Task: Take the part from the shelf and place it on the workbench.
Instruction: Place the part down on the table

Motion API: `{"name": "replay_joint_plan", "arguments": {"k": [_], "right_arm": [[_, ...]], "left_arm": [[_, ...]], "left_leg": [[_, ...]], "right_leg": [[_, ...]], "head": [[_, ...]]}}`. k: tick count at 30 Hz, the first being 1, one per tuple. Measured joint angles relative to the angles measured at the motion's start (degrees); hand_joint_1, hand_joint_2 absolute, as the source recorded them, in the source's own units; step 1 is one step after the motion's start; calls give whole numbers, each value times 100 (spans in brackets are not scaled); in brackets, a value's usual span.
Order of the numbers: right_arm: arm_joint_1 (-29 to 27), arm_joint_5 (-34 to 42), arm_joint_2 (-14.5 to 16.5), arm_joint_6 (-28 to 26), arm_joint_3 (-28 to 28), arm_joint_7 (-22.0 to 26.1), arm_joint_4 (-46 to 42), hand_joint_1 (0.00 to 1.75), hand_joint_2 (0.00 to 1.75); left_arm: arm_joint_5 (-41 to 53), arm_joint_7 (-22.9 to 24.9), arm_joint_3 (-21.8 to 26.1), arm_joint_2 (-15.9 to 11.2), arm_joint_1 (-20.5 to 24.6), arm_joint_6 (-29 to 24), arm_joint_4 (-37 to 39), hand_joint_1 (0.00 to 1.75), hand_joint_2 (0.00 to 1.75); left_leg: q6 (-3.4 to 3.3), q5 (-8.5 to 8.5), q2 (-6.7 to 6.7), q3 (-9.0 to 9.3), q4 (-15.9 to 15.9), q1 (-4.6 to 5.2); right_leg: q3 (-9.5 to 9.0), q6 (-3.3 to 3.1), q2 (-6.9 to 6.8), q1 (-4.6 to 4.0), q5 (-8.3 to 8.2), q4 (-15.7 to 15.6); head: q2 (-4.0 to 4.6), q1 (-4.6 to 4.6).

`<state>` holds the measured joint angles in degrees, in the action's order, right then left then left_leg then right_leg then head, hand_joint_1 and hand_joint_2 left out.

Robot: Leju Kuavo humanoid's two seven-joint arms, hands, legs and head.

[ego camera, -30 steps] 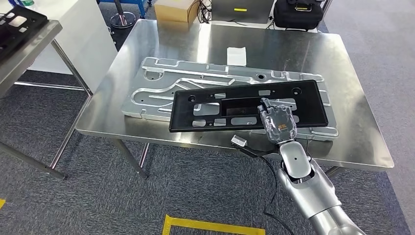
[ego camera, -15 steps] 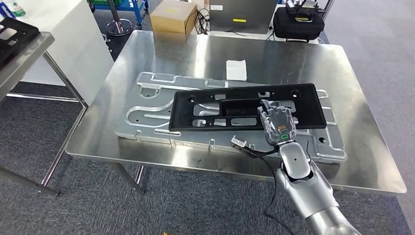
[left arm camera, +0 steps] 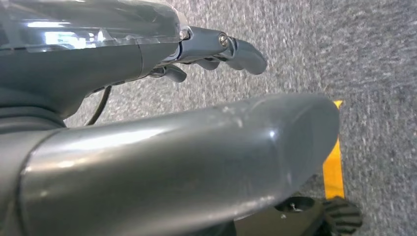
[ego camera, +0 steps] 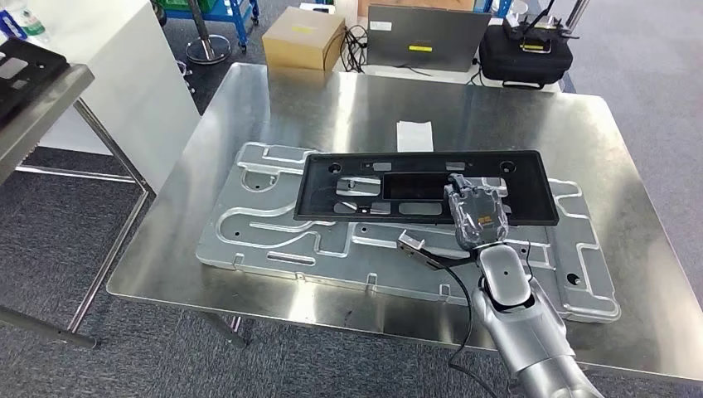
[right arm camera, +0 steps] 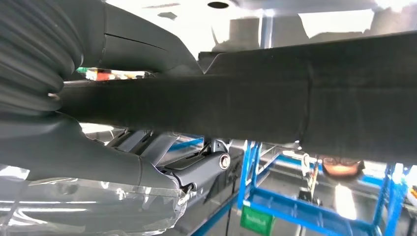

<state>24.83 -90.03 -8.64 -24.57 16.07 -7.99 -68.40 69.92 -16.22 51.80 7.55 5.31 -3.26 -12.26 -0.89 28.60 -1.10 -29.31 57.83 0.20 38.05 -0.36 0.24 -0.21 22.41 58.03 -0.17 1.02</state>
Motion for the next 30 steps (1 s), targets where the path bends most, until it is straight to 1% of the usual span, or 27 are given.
{"name": "replay_joint_plan", "arguments": {"k": [1, 2, 3, 4, 6, 7, 8, 9, 10, 11, 12, 13, 14, 15, 17, 18, 19, 21, 22, 23, 24, 25, 26, 27, 28, 29, 30], "right_arm": [[0, 0, 17, 0, -8, 2, 0, 175, 175], [3, 0, 32, 1, -16, 8, 0, 175, 175], [9, 0, 45, 2, -27, 14, 0, 175, 175], [12, -1, 63, 4, -37, 22, 1, 175, 175], [12, -1, 92, 9, -53, 40, 3, 175, 175], [3, -1, 108, 11, -55, 52, 7, 175, 175], [-8, 0, 122, 13, -58, 63, 11, 175, 175], [-19, 0, 133, 15, -64, 75, 15, 175, 175], [-29, 0, 143, 16, -73, 83, 19, 175, 175], [-34, 0, 152, 17, -84, 86, 21, 175, 175], [-34, 1, 161, 17, -94, 87, 26, 131, 175], [-34, 2, 168, 17, -106, 88, 32, 87, 175], [-40, 4, 173, 17, -119, 89, 40, 44, 175], [-44, 6, 177, 16, -134, 90, 46, 0, 175], [-53, 11, 183, 14, -163, 95, 51, 0, 175], [-46, 14, 187, 14, -176, 97, 51, 0, 175], [-38, 17, 190, 14, -189, 99, 52, 0, 175], [-30, 23, 192, 13, -219, 102, 60, 0, 175], [-36, 28, 192, 13, -232, 103, 66, 0, 175], [-45, 33, 192, 13, -244, 104, 73, 0, 175], [-49, 41, 193, 11, -256, 105, 79, 0, 175], [-47, 50, 192, 10, -269, 106, 82, 0, 175], [-38, 58, 192, 9, -282, 106, 84, 0, 175], [-25, 67, 192, 8, -294, 106, 84, 0, 175], [-15, 74, 192, 7, -302, 107, 84, 0, 175], [-10, 83, 192, 5, -308, 109, 84, 0, 175], [-8, 93, 192, 3, -314, 113, 84, 0, 175]], "left_arm": [[0, 1, 1, -5, 4, -1, 0, 0, 0], [0, -1, 1, -10, 6, -2, 0, 0, 0], [3, -1, 2, -14, 10, -2, 0, 0, 0], [7, -2, 4, -18, 13, -3, 0, 0, 0], [20, -2, 10, -18, 10, -5, 0, 0, 0], [26, -2, 12, -18, 5, -8, 0, 0, 0], [32, -2, 14, -19, 0, -14, 0, 0, 0], [39, -2, 14, -20, -3, -21, 0, 0, 0], [44, -1, 15, -22, -3, -28, 0, 0, 0], [48, -1, 16, -26, -4, -33, 0, 0, 0], [53, 0, 17, -30, -3, -36, 0, 0, 44], [60, 0, 18, -34, 2, -39, 0, 0, 87], [70, 0, 19, -37, 4, -43, 0, 0, 131], [82, 0, 20, -39, 6, -44, 0, 0, 175], [94, -5, 20, -40, 5, -26, 0, 0, 87], [87, -14, 21, -40, 7, -12, 0, 0, 44], [75, -26, 22, -40, 15, 0, 0, 0, 0], [54, -48, 27, -42, 29, 26, 0, 0, 0], [50, -52, 28, -42, 33, 42, 0, 0, 0], [50, -55, 30, -42, 32, 62, 0, 0, 0], [48, -56, 32, -42, 31, 79, 0, 0, 0], [46, -58, 34, -41, 29, 92, 0, 0, 0], [44, -60, 37, -40, 28, 100, 0, 0, 0], [42, -61, 41, -40, 30, 103, 0, 0, 0], [39, -62, 47, -40, 32, 105, 0, 0, 0], [34, -64, 55, -40, 33, 109, 0, 0, 0], [28, -67, 64, -41, 34, 117, 0, 0, 0]], "left_leg": [[33, 13, 6, 9, 33, -1], [59, 18, 15, -11, 142, 0], [86, 50, 26, -97, 334, -5], [110, 129, 38, -260, 637, -19], [161, 408, 54, -703, 1330, -47], [188, 517, 59, -890, 1548, -63], [208, 519, 63, -1000, 1592, -76], [221, 366, 67, -1015, 1434, -87], [220, 91, 70, -947, 1110, -94], [203, -209, 71, -848, 727, -96], [180, -389, 74, -762, 390, -84], [146, -498, 76, -702, 179, -72], [108, -515, 75, -681, 90, -59], [75, -485, 75, -675, 74, -49], [10, -532, 73, -642, 38, -71], [-20, -537, 75, -625, 11, -82], [-48, -539, 77, -607, -12, -92], [-88, -521, 77, -591, -18, -89], [-95, -508, 76, -583, -15, -87], [-96, -493, 75, -572, -10, -86], [-90, -476, 74, -557, -1, -87], [-80, -454, 72, -537, 11, -87], [-64, -430, 70, -518, 25, -88], [-40, -405, 67, -507, 46, -77], [-16, -387, 65, -503, 58, -67], [12, -376, 64, -503, 65, -57], [39, -374, 64, -502, 64, -48]], "right_leg": [[-49, -37, 2, 10, 1, -26], [-110, -76, 4, 26, 24, -57], [-177, -113, 1, 41, 51, -78], [-240, -141, -2, 52, 79, -96], [-326, -175, -2, 53, 156, -99], [-369, -175, 4, 53, 195, -97], [-416, -169, 11, 54, 238, -94], [-470, -157, 18, 57, 282, -88], [-529, -141, 21, 59, 330, -81], [-577, -120, 22, 61, 379, -74], [-611, -96, 24, 59, 418, -61], [-620, -67, 26, 53, 450, -49], [-618, -34, 28, 47, 477, -40], [-617, -2, 30, 40, 495, -35], [-610, 67, 23, 44, 568, 3], [-565, 96, 17, 49, 649, 112], [-457, 124, 12, 56, 784, 342], [-74, 169, 5, 71, 1112, 1080], [121, 185, 5, 80, 1207, 1412], [240, 196, 4, 92, 1190, 1573], [251, 199, 2, 102, 1059, 1513], [153, 196, -1, 111, 841, 1243], [-10, 185, -9, 115, 605, 851], [-171, 169, -17, 106, 442, 482], [-285, 150, -20, 95, 348, 218], [-340, 128, -19, 81, 325, 83], [-348, 106, -11, 66, 343, 57]], "head": [[0, 4], [1, -3], [1, -13], [1, -21], [2, -35], [1, -36], [1, -37], [1, -39], [1, -39], [1, -38], [1, -39], [1, -42], [1, -40], [2, -37], [1, -30], [1, -22], [1, -16], [1, 1], [1, 0], [1, 1], [1, 1], [1, 2], [2, 3], [2, 3], [2, 1], [2, -3], [2, -6]]}}
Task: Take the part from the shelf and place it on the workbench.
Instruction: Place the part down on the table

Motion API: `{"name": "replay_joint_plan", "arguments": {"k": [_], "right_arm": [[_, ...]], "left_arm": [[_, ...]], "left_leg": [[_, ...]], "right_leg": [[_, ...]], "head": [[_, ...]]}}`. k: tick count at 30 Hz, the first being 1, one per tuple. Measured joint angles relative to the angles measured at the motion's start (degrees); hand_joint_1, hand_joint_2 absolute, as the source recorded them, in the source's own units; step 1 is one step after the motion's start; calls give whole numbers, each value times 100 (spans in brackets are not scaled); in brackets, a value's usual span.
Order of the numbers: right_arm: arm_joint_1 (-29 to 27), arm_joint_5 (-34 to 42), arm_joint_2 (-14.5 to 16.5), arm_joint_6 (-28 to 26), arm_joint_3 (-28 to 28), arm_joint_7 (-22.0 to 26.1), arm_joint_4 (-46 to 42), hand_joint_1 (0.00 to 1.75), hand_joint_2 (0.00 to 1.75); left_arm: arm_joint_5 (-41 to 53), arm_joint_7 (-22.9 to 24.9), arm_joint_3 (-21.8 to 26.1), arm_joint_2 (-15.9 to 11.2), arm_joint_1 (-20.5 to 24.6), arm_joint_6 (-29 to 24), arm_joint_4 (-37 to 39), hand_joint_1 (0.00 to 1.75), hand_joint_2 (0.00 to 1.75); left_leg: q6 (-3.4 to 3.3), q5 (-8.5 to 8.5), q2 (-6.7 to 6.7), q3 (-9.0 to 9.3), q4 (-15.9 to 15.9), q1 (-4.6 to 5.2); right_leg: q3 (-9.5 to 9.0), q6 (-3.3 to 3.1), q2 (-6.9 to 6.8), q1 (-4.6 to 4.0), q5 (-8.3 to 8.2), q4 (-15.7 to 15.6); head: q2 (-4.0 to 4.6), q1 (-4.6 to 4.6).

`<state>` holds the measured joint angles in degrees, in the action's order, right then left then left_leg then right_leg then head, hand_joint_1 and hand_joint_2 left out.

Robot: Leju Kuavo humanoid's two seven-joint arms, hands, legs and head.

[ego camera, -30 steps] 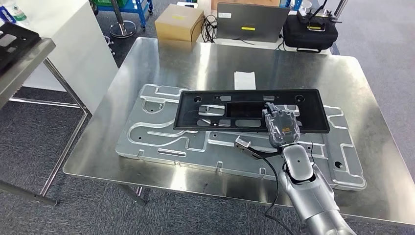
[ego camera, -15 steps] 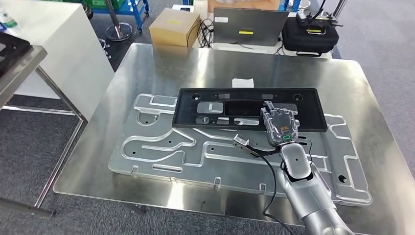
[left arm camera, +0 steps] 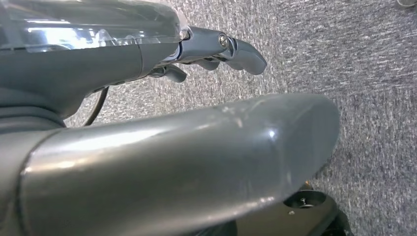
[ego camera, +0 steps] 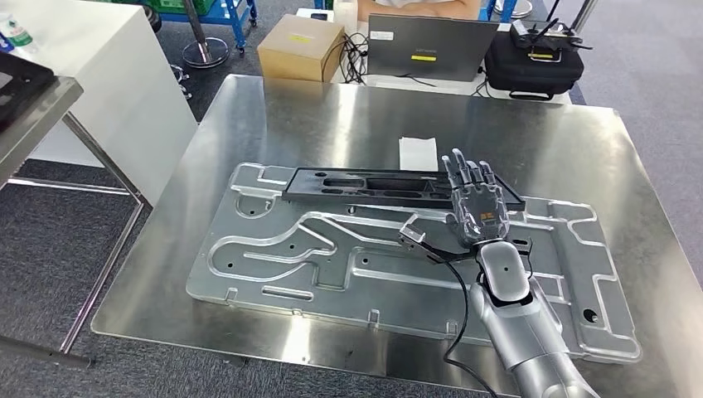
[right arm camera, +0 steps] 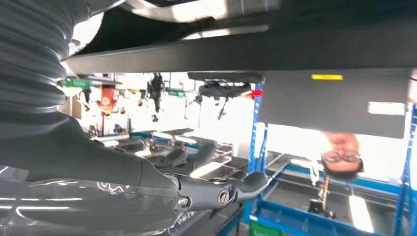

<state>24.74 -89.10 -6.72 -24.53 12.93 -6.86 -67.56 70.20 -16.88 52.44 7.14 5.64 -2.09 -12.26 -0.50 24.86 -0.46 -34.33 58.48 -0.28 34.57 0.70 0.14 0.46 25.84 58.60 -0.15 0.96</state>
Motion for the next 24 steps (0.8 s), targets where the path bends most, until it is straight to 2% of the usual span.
{"name": "replay_joint_plan", "arguments": {"k": [2, 3, 4, 6, 7, 8, 9, 10, 12, 13, 15, 17, 18, 19, 20, 22, 23, 24], "right_arm": [[-3, 16, -1, -1, -13, 9, -1, 0, 175], [-2, 20, -1, -1, -19, 15, -2, 0, 175], [-1, 23, -1, -1, -22, 19, -2, 0, 175], [-7, 28, -1, -1, -25, 26, -2, 0, 175], [-15, 32, 0, 0, -26, 27, -1, 0, 175], [-25, 35, 0, 1, -26, 28, 1, 0, 175], [-34, 39, 1, 2, -26, 31, 1, 0, 175], [-39, 43, 1, 3, -26, 33, 1, 0, 175], [-40, 46, 1, 3, -26, 37, -1, 0, 175], [-38, 47, 0, 4, -28, 38, -2, 0, 175], [-36, 47, -1, 5, -36, 38, -2, 0, 175], [-38, 47, -1, 5, -40, 41, -2, 0, 175], [-41, 49, -2, 5, -43, 44, -2, 0, 175], [-41, 51, -3, 5, -50, 46, -2, 0, 175], [-42, 57, -4, 5, -61, 47, -2, 0, 175], [-60, 71, -5, 5, -78, 49, 1, 0, 175], [-80, 80, -5, 5, -81, 51, 5, 0, 175], [-100, 87, -5, 5, -84, 55, 9, 0, 175]], "left_arm": [[-13, -7, 19, -3, 0, 24, 0, 0, 0], [-21, -9, 29, -4, 1, 39, 0, 0, 0], [-28, -11, 39, -6, 1, 52, 0, 0, 0], [-41, -14, 56, -7, -4, 71, 0, 0, 0], [-46, -16, 61, -5, -9, 79, 0, 0, 0], [-52, -21, 64, -4, -15, 84, 0, 0, 0], [-61, -27, 68, -2, -18, 90, 0, 0, 0], [-69, -35, 72, -1, -19, 93, 0, 0, 0], [-79, -45, 80, -3, -12, 93, 0, 0, 0], [-81, -47, 84, -5, -5, 93, 0, 0, 0], [-82, -49, 93, -9, 2, 93, 0, 0, 0], [-92, -55, 99, -9, -4, 108, 0, 0, 0], [-101, -60, 101, -8, -4, 126, 0, 0, 0], [-109, -68, 101, -8, 0, 146, 0, 0, 0], [-115, -74, 102, -7, 6, 165, 0, 0, 0], [-118, -86, 104, -8, 11, 186, 0, 0, 0], [-120, -93, 105, -8, 9, 192, 0, 0, 0], [-121, -102, 108, -8, 7, 199, 0, 0, 0]], "left_leg": [[60, 29, 4, 3, 14, -5], [88, 106, 7, -31, 107, -9], [114, 240, 9, -113, 311, -15], [146, 612, 12, -427, 1024, -30], [157, 749, 12, -590, 1382, -33], [162, 796, 12, -691, 1603, -35], [161, 728, 12, -687, 1599, -35], [150, 565, 12, -575, 1369, -35], [111, 214, 11, -207, 620, -32], [87, 120, 9, -61, 318, -23], [44, 91, 6, 46, 75, 1], [-22, 34, 11, 46, 27, -3], [-61, -7, 16, 48, -10, -13], [-102, -51, 22, 45, -46, -25], [-130, -86, 27, 34, -72, -34], [-157, -128, 30, -17, -72, -26], [-157, -146, 30, -48, -65, -24], [-153, -163, 31, -80, -53, -23]], "right_leg": [[-11, -64, 9, 19, -19, -26], [-25, -106, 6, 30, -29, -46], [-40, -145, -1, 42, -38, -67], [-50, -192, -13, 35, -35, -72], [-50, -199, -13, 29, -32, -68], [-50, -201, -12, 25, -30, -61], [-51, -201, -9, 23, -27, -50], [-53, -197, -4, 23, -22, -35], [-51, -174, 6, 17, -2, -3], [-43, -154, 10, 8, 8, 15], [-25, -97, 15, -4, 6, 24], [-16, -26, 21, 0, -17, 12], [-1, 8, 21, 5, 29, 51], [48, 41, 20, 10, 144, 178], [145, 66, 20, 19, 335, 427], [412, 109, 15, 30, 746, 1127], [505, 124, 14, 35, 856, 1397], [509, 133, 13, 39, 855, 1478]], "head": [[0, -3], [0, -11], [0, -19], [0, -33], [0, -32], [0, -32], [0, -32], [0, -33], [0, -33], [0, -30], [0, -27], [0, -32], [0, -24], [0, -10], [0, 2], [0, 21], [0, 21], [0, 22]]}}
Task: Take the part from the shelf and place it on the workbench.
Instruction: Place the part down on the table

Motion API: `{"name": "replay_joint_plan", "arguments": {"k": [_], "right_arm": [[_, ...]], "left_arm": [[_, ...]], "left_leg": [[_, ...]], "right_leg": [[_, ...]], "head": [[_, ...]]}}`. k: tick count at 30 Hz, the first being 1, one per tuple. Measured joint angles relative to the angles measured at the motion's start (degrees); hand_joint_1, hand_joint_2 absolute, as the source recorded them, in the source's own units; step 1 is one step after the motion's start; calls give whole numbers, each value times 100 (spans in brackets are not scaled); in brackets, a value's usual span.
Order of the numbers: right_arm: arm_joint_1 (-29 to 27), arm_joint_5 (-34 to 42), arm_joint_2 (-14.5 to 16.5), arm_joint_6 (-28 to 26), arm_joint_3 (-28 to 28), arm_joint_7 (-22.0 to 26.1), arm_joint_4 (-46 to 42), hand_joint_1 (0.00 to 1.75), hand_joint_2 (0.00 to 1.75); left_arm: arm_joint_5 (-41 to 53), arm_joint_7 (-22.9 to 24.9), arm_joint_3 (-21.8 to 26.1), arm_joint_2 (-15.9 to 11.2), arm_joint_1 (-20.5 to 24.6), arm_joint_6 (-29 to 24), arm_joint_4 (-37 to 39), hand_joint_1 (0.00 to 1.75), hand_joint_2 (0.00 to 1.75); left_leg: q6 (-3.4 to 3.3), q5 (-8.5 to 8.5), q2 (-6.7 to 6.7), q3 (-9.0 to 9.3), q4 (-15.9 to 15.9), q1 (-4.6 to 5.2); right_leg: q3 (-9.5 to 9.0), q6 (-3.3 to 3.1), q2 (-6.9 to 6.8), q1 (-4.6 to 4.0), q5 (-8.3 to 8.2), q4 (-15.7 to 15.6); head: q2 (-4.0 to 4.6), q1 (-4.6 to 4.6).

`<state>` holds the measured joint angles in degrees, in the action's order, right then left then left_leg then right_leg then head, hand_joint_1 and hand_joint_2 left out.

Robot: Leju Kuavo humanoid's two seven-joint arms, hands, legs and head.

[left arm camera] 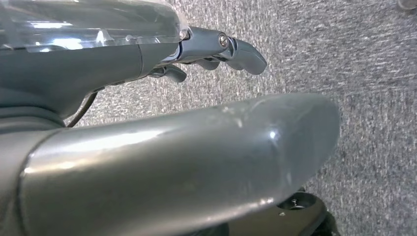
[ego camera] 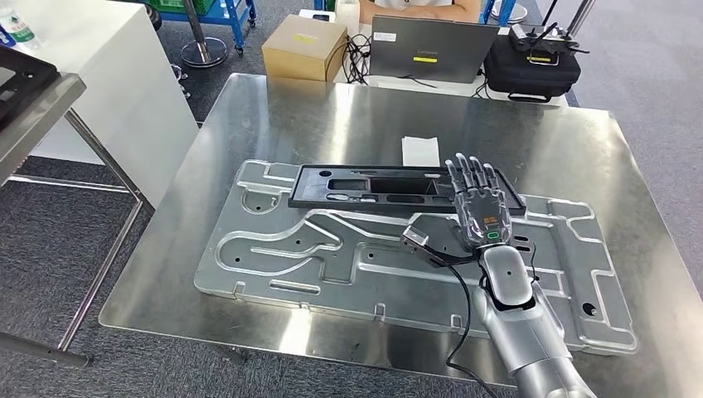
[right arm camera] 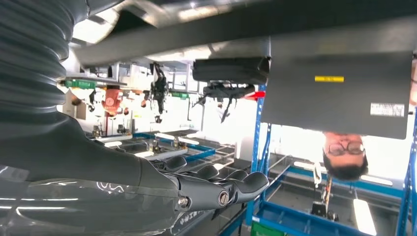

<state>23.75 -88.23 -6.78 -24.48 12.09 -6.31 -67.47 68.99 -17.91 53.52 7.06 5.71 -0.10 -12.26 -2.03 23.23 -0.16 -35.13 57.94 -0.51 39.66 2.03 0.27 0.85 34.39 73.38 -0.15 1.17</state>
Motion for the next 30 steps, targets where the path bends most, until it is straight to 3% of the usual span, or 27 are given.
{"name": "replay_joint_plan", "arguments": {"k": [1, 3, 5, 7, 9, 11, 13, 14, 15, 16, 19, 20, 21, 23, 24, 25, 26, 28, 29, 30], "right_arm": [[-14, 9, 0, -1, -4, 5, 2, 0, 175], [-10, 23, 0, -2, -21, 19, 3, 0, 175], [9, 34, 0, -3, -33, 33, 1, 0, 175], [13, 38, -2, -5, -38, 40, -1, 0, 175], [16, 39, -3, -5, -39, 41, 1, 0, 175], [22, 39, -2, -5, -39, 41, 1, 0, 175], [16, 45, -5, -4, -39, 43, 1, 0, 175], [10, 51, -7, -4, -40, 46, 2, 0, 175], [3, 57, -8, -4, -40, 50, 2, 0, 175], [-4, 62, -9, -4, -40, 56, 2, 0, 175], [-18, 79, -10, -8, -41, 67, -5, 0, 175], [-20, 85, -13, -12, -44, 68, -10, 0, 175], [-24, 89, -15, -18, -46, 70, -16, 0, 175], [-45, 92, -15, -33, -46, 79, -23, 0, 175], [-66, 92, -15, -51, -46, 85, -26, 0, 175], [-91, 89, -14, -75, -48, 90, -29, 0, 175], [-120, 77, -15, -108, -49, 95, -36, 0, 175], [-202, 34, -14, -196, -49, 85, -59, 0, 175], [-262, 5, -13, -246, -47, 71, -77, 0, 175], [-330, -22, -11, -293, -45, 56, -96, 0, 175]], "left_arm": [[-2, -10, 2, 1, -1, 11, 0, 0, 0], [-5, -31, 4, 2, 0, 51, 0, 0, 0], [-9, -45, 6, 4, 3, 87, 0, 0, 0], [-10, -50, 13, 4, 3, 95, 0, 0, 0], [-10, -54, 30, 4, -1, 95, 0, 0, 0], [-10, -56, 48, 4, -3, 96, 0, 0, 0], [-10, -57, 54, 4, -2, 103, 0, 0, 0], [-8, -59, 55, 5, -2, 111, 0, 0, 0], [-5, -62, 56, 7, -2, 120, 0, 0, 0], [-3, -66, 56, 8, 0, 126, 0, 0, 0], [-1, -79, 57, 8, 30, 134, 0, 0, 0], [-1, -85, 57, 8, 43, 136, 0, 0, 0], [-1, -89, 58, 8, 52, 136, 0, 0, 0], [-1, -95, 64, 11, 50, 136, 1, 0, 0], [0, -95, 68, 15, 48, 136, 1, 0, 0], [0, -95, 72, 19, 49, 134, 2, 0, 0], [0, -96, 74, 22, 53, 130, 2, 0, 0], [-1, -96, 77, 26, 58, 118, 2, 0, 0], [-1, -96, 79, 28, 55, 110, 2, 0, 0], [-2, -96, 81, 31, 51, 104, 2, 0, 0]], "left_leg": [[8, -17, 0, -32, 14, 0], [42, -52, -2, -88, 45, 2], [100, -96, -6, -133, 67, 19], [167, -154, -8, -158, 59, 27], [235, -130, -12, -201, 87, 20], [290, 221, -15, -346, 428, 10], [329, 761, -14, -552, 1132, -6], [341, 947, -13, -602, 1442, -11], [348, 1034, -13, -564, 1591, -13], [347, 1022, -13, -413, 1518, -13], [287, 772, -15, 422, 434, 0], [254, 722, -18, 586, 174, 14], [219, 693, -22, 647, 49, 30], [143, 592, -24, 599, 28, 47], [100, 521, -12, 577, 8, 40], [53, 443, 1, 539, -17, 31], [11, 358, 13, 482, -43, 20], [-34, 214, 22, 314, -50, 17], [-35, 144, 22, 217, -44, 19], [-29, 77, 22, 119, -38, 20]], "right_leg": [[-95, 1, -2, 4, -93, -118], [-537, -26, -6, 4, -389, -853], [-840, -85, -2, -24, -568, -1431], [-843, -156, 5, -59, -629, -1511], [-788, -238, -10, -37, -724, -1533], [-690, -322, -36, -8, -842, -1564], [-555, -364, -50, -18, -943, -1557], [-478, -364, -53, -23, -996, -1549], [-396, -359, -54, -26, -1049, -1535], [-315, -349, -53, -27, -1101, -1517], [-128, -286, -49, -35, -1231, -1451], [-97, -252, -51, -38, -1273, -1441], [-82, -215, -54, -38, -1318, -1441], [-72, -137, -53, -28, -1422, -1488], [-58, -104, -45, -17, -1420, -1494], [-24, -74, -38, -11, -1318, -1443], [41, -49, -32, -8, -1101, -1283], [219, -11, -29, 3, -481, -630], [285, 6, -30, 5, -263, -259], [292, 20, -30, 6, -183, 10]], "head": [[0, -1], [0, -1], [0, -5], [0, -8], [0, -9], [0, -35], [0, -58], [0, -61], [0, -60], [0, -62], [0, -61], [0, -54], [0, -45], [0, -30], [0, -32], [0, -26], [0, -14], [0, 6], [0, 9], [0, 8]]}}
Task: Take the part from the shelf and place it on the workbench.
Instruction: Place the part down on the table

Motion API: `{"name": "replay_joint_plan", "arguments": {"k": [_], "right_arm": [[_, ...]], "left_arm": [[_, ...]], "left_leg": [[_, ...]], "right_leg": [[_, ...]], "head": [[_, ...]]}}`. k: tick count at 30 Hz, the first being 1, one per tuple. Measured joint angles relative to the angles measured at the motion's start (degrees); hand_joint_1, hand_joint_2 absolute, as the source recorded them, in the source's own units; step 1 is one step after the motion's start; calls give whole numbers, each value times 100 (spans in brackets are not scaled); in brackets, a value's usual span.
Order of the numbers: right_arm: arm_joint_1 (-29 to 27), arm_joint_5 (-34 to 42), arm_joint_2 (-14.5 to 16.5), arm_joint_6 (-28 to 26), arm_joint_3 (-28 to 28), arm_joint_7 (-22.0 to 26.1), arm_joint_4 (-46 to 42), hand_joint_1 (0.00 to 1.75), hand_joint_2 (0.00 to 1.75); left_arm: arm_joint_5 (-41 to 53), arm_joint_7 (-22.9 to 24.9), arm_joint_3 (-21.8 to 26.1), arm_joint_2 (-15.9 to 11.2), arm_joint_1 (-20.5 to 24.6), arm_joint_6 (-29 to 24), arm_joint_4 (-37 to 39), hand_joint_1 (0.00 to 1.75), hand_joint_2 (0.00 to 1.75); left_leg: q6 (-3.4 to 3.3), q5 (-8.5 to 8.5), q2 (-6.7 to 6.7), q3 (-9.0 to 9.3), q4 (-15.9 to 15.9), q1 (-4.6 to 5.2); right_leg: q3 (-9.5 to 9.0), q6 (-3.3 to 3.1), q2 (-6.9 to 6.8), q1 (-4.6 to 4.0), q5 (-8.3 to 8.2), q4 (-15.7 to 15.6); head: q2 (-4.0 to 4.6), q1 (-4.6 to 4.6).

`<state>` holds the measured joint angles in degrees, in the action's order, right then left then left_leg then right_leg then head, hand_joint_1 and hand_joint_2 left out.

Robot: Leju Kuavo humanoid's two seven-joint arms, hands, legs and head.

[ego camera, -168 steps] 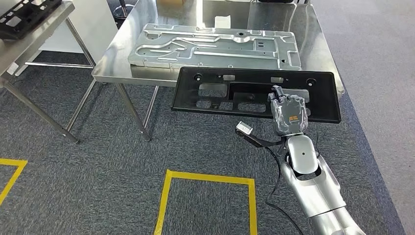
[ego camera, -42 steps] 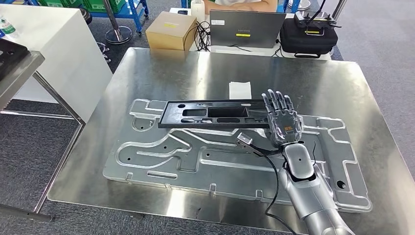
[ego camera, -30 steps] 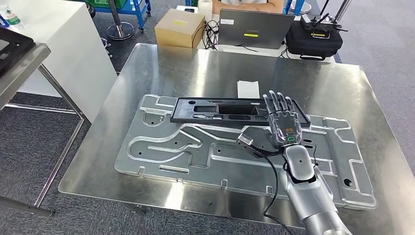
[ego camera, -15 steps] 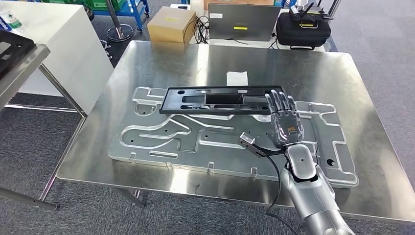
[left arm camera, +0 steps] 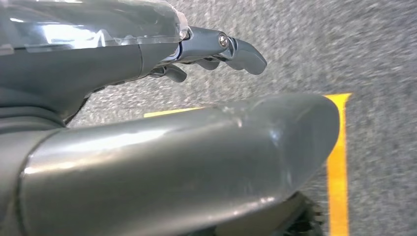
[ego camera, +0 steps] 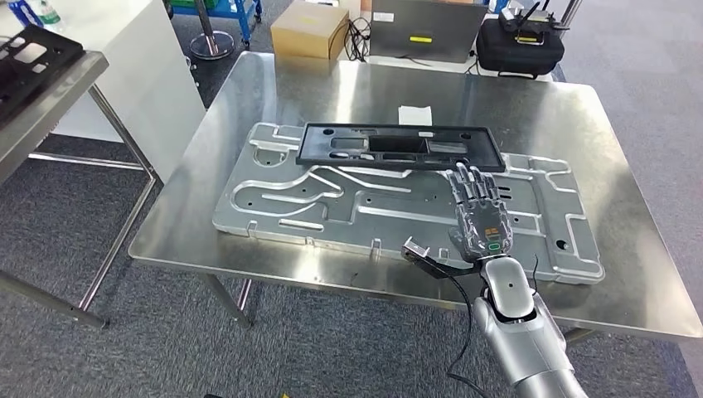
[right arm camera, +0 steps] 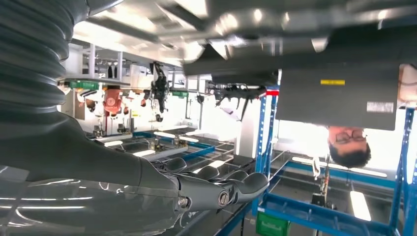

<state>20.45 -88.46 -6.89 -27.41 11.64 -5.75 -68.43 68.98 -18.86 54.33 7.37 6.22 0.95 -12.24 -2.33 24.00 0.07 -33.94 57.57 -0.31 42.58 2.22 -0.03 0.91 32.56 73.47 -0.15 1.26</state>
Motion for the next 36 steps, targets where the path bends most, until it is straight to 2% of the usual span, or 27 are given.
{"name": "replay_joint_plan", "arguments": {"k": [1, 2, 3, 5, 7, 9, 10, 11, 12, 14, 15, 16, 17, 19, 21, 22, 24, 25, 26, 27, 29, 30, 31, 32, 33, 34, 36], "right_arm": [[-67, -23, 1, -37, 1, -14, -21, 0, 175], [-127, -43, 1, -71, 1, -25, -49, 0, 175], [-174, -61, 2, -102, 1, -30, -87, 0, 175], [-236, -93, 6, -173, -1, -38, -197, 0, 175], [-326, -125, 12, -271, -7, -49, -318, 0, 175], [-474, -142, 16, -379, -13, -88, -443, 0, 175], [-549, -145, 17, -419, -14, -120, -512, 0, 175], [-622, -148, 17, -452, -12, -156, -586, 0, 175], [-685, -149, 18, -478, -9, -186, -652, 0, 175], [-793, -150, 15, -500, -7, -231, -757, 0, 175], [-842, -150, 12, -509, -6, -255, -796, 0, 175], [-892, -150, 9, -514, -5, -293, -837, 0, 175], [-946, -151, 3, -519, -2, -339, -887, 0, 175], [-1067, -151, -19, -531, 8, -445, -1025, 0, 175], [-1189, -151, -48, -560, 15, -518, -1170, 0, 175], [-1244, -151, -59, -584, 17, -536, -1229, 0, 175], [-1358, -151, -75, -640, 19, -550, -1313, 0, 175], [-1421, -151, -78, -667, 20, -549, -1348, 0, 175], [-1487, -151, -80, -689, 21, -546, -1378, 0, 175], [-1555, -151, -82, -721, 22, -537, -1409, 0, 175], [-1715, -151, -68, -834, 13, -471, -1477, 0, 175], [-1832, -145, -36, -920, -8, -398, -1521, 0, 175], [-1977, -118, 28, -1012, -45, -299, -1571, 0, 175], [-2143, -60, 110, -1093, -99, -182, -1629, 0, 175], [-2321, 49, 217, -1143, -166, -50, -1699, 0, 175], [-2488, 181, 326, -1175, -237, 82, -1775, 0, 175], [-2782, 566, 561, -1201, -413, 455, -1949, 0, 175]], "left_arm": [[0, 0, 2, 3, -4, -4, 0, 0, 0], [-1, -1, 4, 6, -9, -8, 0, 0, 0], [-1, -1, 5, 10, -14, -10, 0, 0, 0], [-3, -5, 8, 23, -17, -12, 0, 0, 0], [-7, -14, 12, 33, -18, -15, 0, 0, 0], [-15, -20, 21, 36, -37, -19, 0, 0, 0], [-19, -22, 27, 35, -48, -21, 0, 0, 0], [-25, -23, 33, 34, -64, -22, 0, 0, 0], [-30, -26, 38, 33, -76, -23, 0, 0, 0], [-39, -29, 43, 33, -93, -25, 0, 0, 0], [-42, -31, 45, 33, -96, -25, 0, 0, 0], [-44, -33, 48, 34, -96, -25, 0, 0, 0], [-45, -36, 50, 34, -96, -25, 0, 0, 0], [-48, -43, 54, 33, -90, -25, 0, 0, 0], [-55, -54, 57, 29, -81, -26, 0, 0, 0], [-58, -59, 62, 28, -79, -27, 0, 0, 0], [-65, -61, 82, 30, -88, -27, 1, 0, 0], [-68, -59, 95, 33, -95, -27, 2, 0, 0], [-74, -56, 106, 34, -98, -27, 2, 0, 0], [-86, -53, 119, 37, -101, -32, 3, 0, 0], [-109, -52, 145, 37, -100, -43, 2, 0, 0], [-122, -52, 161, 38, -103, -52, 2, 0, 0], [-138, -52, 177, 40, -108, -64, 2, 0, 0], [-158, -52, 197, 44, -115, -82, 2, 0, 0], [-182, -52, 222, 52, -123, -104, 2, 0, 0], [-204, -52, 251, 59, -130, -123, 2, 0, 0], [-240, -56, 304, 76, -138, -153, 2, 0, 0]], "left_leg": [[9, -62, 0, -94, 9, 0], [24, -122, -1, -187, 23, 0], [43, -178, -1, -271, 40, 0], [96, -276, 0, -398, 79, 12], [159, -381, 1, -431, 72, 18], [229, -472, -13, -445, 34, 11], [261, -400, -22, -487, 73, 7], [293, -206, -30, -549, 208, 3], [320, 90, -32, -628, 460, -9], [369, 682, -29, -773, 1200, -24], [387, 800, -28, -792, 1527, -31], [398, 779, -28, -741, 1717, -35], [401, 653, -27, -601, 1717, -38], [363, 453, -30, -19, 1138, -37], [290, 585, -36, 606, 299, -9], [252, 673, -38, 772, 45, 10], [179, 624, -30, 768, -52, 27], [136, 555, -17, 734, -72, 21], [87, 477, 0, 675, -88, 10], [46, 389, 16, 592, -102, -4], [5, 230, 30, 393, -99, -3], [6, 149, 31, 287, -94, -2], [15, 73, 31, 184, -86, -2], [28, 1, 31, 81, -73, -4], [48, -62, 31, -23, -54, -8], [74, -118, 30, -112, -27, -10], [143, -205, 32, -251, 43, 1]], "right_leg": [[-76, 5, 0, 0, -53, 99], [-260, 1, -1, 0, -188, -4], [-537, -11, -1, 0, -316, -284], [-1172, -65, 2, -22, -314, -1090], [-1467, -134, 11, -61, -203, -1565], [-1421, -214, -2, -63, -291, -1639], [-1371, -265, -14, -51, -358, -1657], [-1300, -316, -27, -35, -439, -1675], [-1217, -354, -37, -26, -520, -1684], [-1029, -384, -39, -32, -668, -1673], [-929, -380, -41, -36, -740, -1660], [-824, -371, -44, -39, -809, -1642], [-721, -358, -46, -40, -874, -1620], [-537, -321, -46, -41, -994, -1560], [-442, -261, -46, -49, -1092, -1510], [-434, -225, -51, -50, -1144, -1506], [-439, -147, -56, -42, -1248, -1549], [-419, -114, -48, -30, -1232, -1544], [-369, -87, -39, -22, -1094, -1466], [-289, -65, -29, -16, -820, -1260], [-114, -33, -22, -6, -167, -574], [-72, -17, -22, -4, 9, -220], [-97, -6, -21, -1, 4, 9], [-194, -2, -21, 2, -116, 94], [-409, -4, -23, 7, -285, -47], [-710, -12, -24, 12, -391, -350], [-1369, -52, -22, -4, -287, -1213]], "head": [[0, 1], [0, 2], [0, 2], [-1, -6], [-1, -15], [0, -11], [0, -11], [0, -29], [0, -46], [0, -73], [0, -72], [0, -72], [0, -72], [0, -74], [-1, -70], [-1, -78], [-2, -99], [-2, -118], [-2, -114], [-2, -104], [-1, -83], [-1, -82], [-1, -82], [-2, -82], [-2, -79], [-2, -77], [-2, -74]]}}
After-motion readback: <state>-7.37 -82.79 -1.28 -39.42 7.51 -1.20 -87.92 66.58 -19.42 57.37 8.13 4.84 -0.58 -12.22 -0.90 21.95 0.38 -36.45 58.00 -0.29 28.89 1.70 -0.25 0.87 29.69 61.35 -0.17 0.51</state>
